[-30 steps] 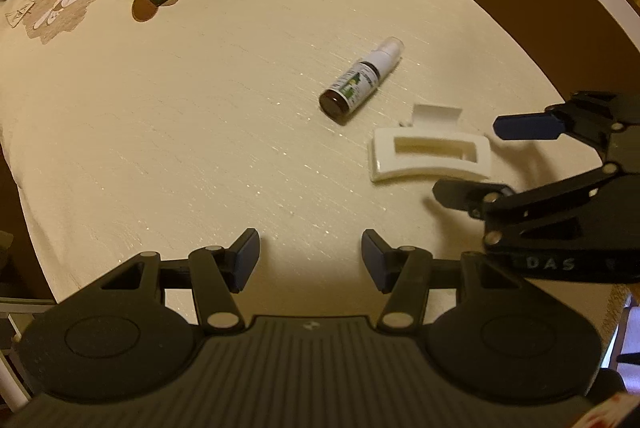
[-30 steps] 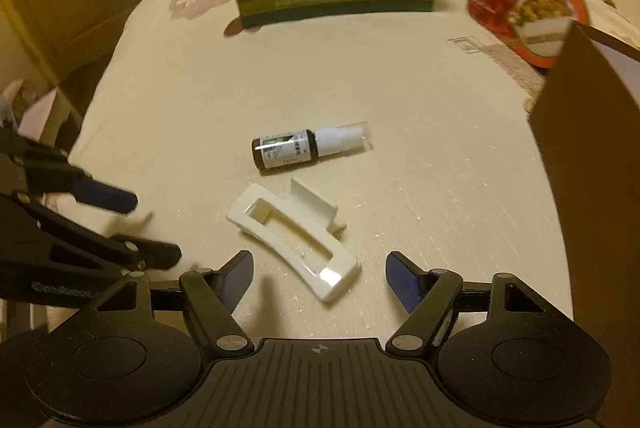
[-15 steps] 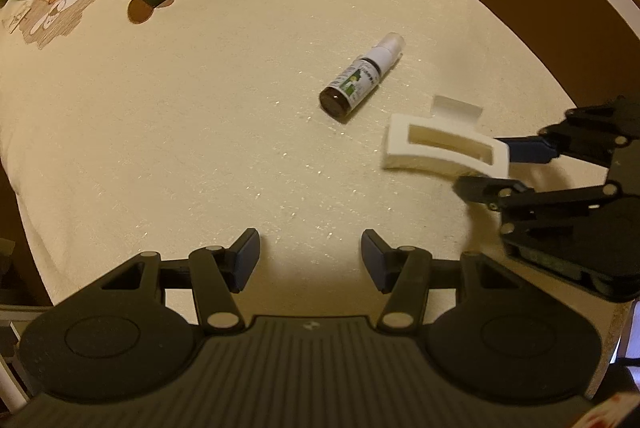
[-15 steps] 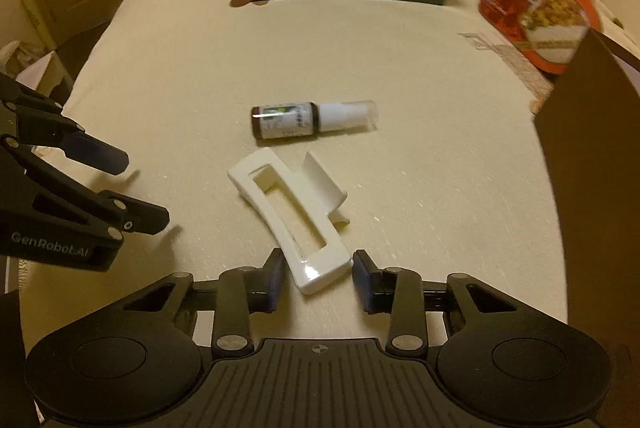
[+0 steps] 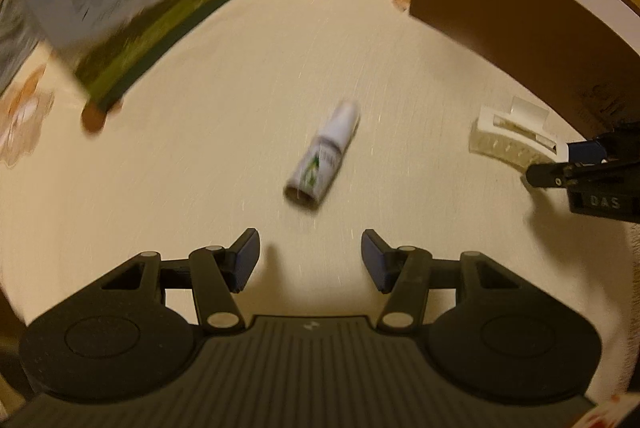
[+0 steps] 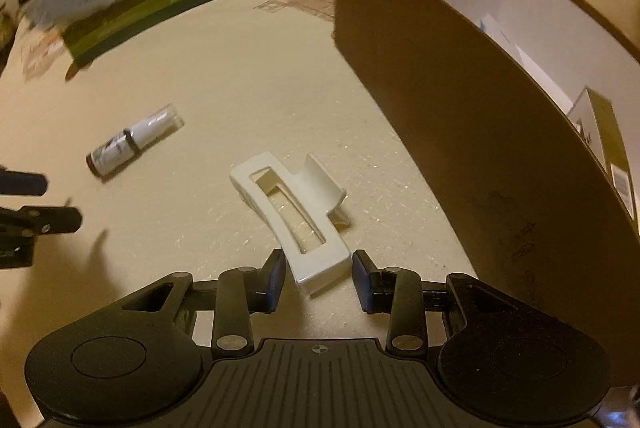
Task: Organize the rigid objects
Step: 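Grasp the white hair clip with the right tool while the left tool grasps the spray bottle, then carry the spray bottle and hair clip with both tools into the shoebox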
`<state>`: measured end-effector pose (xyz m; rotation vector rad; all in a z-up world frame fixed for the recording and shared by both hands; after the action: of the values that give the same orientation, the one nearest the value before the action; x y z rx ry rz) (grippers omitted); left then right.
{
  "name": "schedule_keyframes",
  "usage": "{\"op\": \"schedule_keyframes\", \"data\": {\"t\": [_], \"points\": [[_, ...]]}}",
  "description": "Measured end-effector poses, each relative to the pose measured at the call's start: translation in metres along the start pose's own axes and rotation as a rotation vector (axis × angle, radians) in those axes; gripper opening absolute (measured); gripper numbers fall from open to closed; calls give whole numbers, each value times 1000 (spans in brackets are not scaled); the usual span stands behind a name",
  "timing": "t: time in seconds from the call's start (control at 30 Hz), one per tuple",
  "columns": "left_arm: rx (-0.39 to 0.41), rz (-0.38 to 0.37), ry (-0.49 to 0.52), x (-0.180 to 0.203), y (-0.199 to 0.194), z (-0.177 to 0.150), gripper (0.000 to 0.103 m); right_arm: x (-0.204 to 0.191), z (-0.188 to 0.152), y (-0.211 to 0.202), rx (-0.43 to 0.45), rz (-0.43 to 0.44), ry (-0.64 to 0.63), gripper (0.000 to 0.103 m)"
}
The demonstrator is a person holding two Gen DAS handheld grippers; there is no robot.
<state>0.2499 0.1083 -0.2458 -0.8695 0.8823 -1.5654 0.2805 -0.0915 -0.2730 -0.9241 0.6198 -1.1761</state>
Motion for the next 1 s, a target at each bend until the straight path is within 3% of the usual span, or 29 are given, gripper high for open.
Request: {"op": "schedule_keyframes", "data": {"t": [0.1,0.23,0.3,0.43,0.63,0.73,0.83,1.0], "points": [[-1,-2,74,-3,11,15,52,0,3,-1,-2,23,-16,37],[-6,-23,132,-3,27,30,52,2,6,-5,30,23,-40,56],[-12,-32,147,0,35,38,50,1,7,-3,43,25,-52,57],[-30,-58,129,1,47,45,45,-1,11,1,53,40,-97,57],[-56,-83,53,2,54,47,19,-15,17,7,85,40,-195,57],[-58,-77,3,3,52,47,19,-21,19,12,87,45,-226,56],[-66,-74,-40,5,49,45,19,-25,20,16,81,37,-249,43],[-80,-86,-75,18,44,36,19,-22,17,12,72,50,-210,37]]}}
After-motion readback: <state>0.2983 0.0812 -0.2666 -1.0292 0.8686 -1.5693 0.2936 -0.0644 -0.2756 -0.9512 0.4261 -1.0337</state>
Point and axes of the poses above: each gripper's, at about its wrist camera, not at the fingertips, and y roughly the way its jaws point, x to its right, z to its top, the point moved 4 cm from there along y, roughly the way its jaws point, and after that the axes turned 10 degrees about -z, right-handed, at the moved point
